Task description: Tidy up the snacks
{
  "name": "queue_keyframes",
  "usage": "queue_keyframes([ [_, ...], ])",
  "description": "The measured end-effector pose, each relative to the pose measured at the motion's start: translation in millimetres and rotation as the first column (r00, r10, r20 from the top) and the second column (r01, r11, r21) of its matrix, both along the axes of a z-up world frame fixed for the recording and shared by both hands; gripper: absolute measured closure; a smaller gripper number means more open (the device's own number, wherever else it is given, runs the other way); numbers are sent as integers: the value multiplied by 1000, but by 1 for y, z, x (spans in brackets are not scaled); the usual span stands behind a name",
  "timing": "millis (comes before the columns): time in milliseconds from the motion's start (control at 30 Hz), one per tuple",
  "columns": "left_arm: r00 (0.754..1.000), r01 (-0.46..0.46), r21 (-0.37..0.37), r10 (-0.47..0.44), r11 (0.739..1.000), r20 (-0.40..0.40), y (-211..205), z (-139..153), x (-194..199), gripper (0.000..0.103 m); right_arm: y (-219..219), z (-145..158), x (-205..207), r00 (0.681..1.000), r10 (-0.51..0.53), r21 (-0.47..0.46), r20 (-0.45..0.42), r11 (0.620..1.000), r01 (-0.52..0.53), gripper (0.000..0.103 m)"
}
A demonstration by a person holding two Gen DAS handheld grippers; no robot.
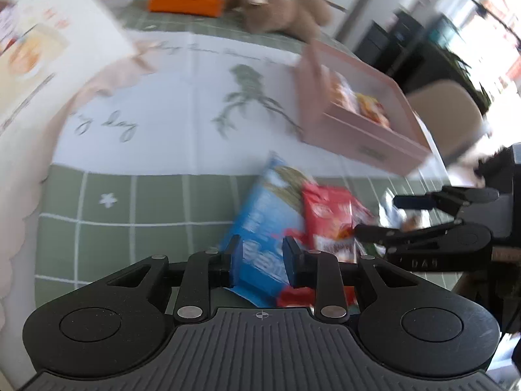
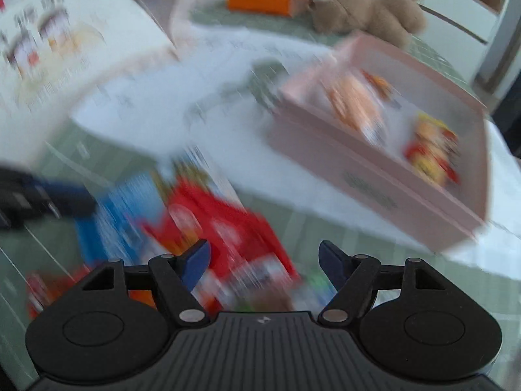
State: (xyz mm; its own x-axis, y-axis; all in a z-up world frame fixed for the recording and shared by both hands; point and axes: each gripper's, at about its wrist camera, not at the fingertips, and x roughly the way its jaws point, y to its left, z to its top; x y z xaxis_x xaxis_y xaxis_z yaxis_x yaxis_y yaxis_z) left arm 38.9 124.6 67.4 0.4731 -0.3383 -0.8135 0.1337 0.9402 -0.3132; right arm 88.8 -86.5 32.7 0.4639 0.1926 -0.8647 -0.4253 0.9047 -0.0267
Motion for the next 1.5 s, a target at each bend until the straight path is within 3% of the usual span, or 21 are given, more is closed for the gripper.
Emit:
queue_keyframes([
  [200,983,178,88,-174,980,-51,-27,2,-24,73,-56,-5,-24,980,-198,38,4,980,198,26],
  [467,955,296,177,-286,939,-79,-43,-3,-46,71,-78,7,-64,969,-245,116,-10,963,244,26],
  [633,978,199,129,-189,971,-88,-21,-1,-34,71,-58,19,-79,976,-214,174,-45,960,218,26],
  [733,979,182,88,-172,979,-108,-11,1,-32,71,-36,22,-88,976,-198,182,-92,960,212,26],
  [833,984,153,126,-139,980,-115,-6,2,-36,71,-19,22,-99,971,-170,215,-166,955,204,26],
  [933,990,118,164,-102,979,-97,0,3,-38,71,-3,11,-105,944,-191,223,-269,941,254,26],
  [1100,993,98,175,-85,980,-82,18,6,-43,72,22,-7,-111,898,-286,180,-334,916,359,26],
  [1167,993,99,167,-88,981,-74,24,8,-46,72,31,-8,-112,877,-332,194,-348,889,414,21],
  [1367,995,94,155,-88,983,-45,44,14,-49,71,53,-10,-108,767,-498,221,-404,761,610,7],
  [1433,995,94,157,-90,983,-34,48,17,-49,73,67,-11,-109,767,-507,214,-393,761,613,3],
  [1500,995,98,151,-96,984,-26,51,18,-50,73,83,-12,-110,788,-507,172,-349,792,586,0],
])
